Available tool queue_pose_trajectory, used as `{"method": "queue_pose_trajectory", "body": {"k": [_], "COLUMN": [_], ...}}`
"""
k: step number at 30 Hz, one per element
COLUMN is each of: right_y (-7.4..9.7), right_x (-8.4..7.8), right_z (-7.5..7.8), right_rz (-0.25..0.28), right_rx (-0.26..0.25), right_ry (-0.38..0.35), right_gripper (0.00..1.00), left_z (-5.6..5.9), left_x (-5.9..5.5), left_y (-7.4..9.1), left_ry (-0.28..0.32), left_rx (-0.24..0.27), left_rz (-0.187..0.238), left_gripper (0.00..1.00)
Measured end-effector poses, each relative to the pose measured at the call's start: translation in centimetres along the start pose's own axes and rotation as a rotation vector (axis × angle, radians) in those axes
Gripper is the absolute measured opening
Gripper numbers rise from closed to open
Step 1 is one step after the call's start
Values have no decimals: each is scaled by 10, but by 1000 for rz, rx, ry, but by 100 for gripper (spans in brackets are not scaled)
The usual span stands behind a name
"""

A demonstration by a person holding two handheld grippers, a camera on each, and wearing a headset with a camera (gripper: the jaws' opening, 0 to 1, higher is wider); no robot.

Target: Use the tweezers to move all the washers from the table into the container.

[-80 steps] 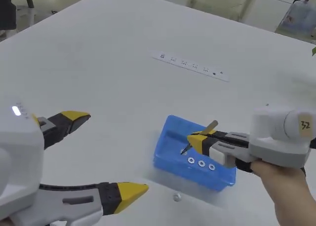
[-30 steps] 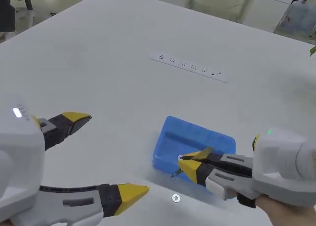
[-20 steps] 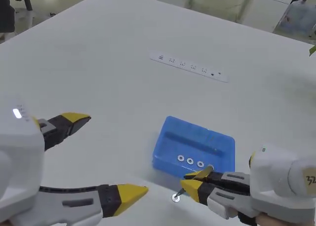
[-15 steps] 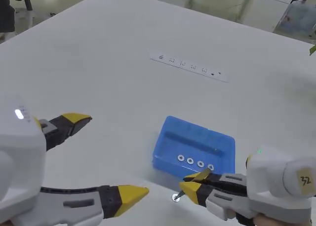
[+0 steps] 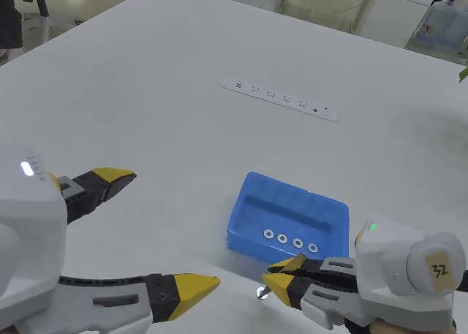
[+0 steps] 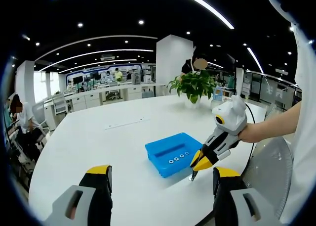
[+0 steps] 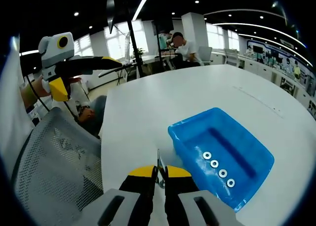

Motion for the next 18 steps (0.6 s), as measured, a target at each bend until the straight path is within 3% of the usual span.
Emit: {"method": "queue_pose_trajectory", "body": {"k": [9, 18], "right_y": [1, 10], "right_x": [0, 13], "right_z": [-2, -4], "right_rz": [2, 53], "right_rx": [9, 20], "right_ry": [-5, -19], "right_gripper": [3, 3], "left_z": [-2, -1], "left_x": [0, 1], "left_y": [1, 0], "left_ry": [-1, -6], "left_rx": [3, -1], "left_rz": [2, 4], "left_gripper": [86, 85]}}
Point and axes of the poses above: the centre of the closed fingertips' face, and the gripper's own axes: y roughly backward along the fingers, z roughly to its right, x roughly out of its top, the point moved 6 cm from there along y, roughly backward along the fingers, and after that the axes turned 5 degrees about -y, right-handed, at the moved point
